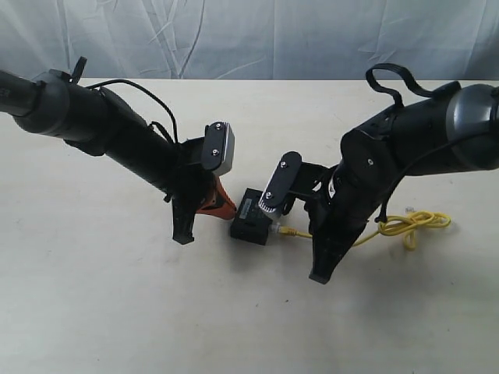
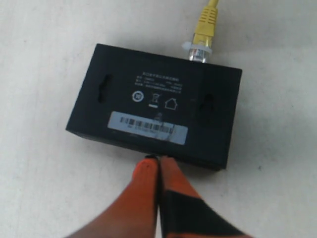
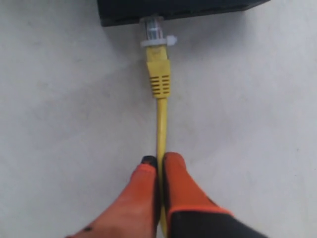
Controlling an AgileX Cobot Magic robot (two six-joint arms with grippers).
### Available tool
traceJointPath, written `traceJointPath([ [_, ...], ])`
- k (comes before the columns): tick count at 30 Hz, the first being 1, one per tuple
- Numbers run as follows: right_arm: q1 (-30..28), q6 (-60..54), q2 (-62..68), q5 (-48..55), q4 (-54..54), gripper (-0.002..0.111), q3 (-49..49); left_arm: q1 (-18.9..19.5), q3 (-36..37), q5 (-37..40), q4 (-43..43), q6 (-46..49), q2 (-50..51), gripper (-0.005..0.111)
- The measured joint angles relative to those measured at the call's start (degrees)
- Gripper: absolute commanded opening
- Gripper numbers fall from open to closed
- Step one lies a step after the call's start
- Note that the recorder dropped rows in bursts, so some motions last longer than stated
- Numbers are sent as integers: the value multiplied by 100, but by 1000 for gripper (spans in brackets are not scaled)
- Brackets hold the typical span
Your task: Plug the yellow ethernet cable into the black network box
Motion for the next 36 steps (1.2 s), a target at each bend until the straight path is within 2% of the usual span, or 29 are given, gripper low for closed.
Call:
traceJointPath([
  [23,0,71,12,-24,21,-1,0,0,0,0,0,-21,0,0],
  [36,0,512,-47,-73,-370,-1,0,0,0,0,0,-21,0,0],
])
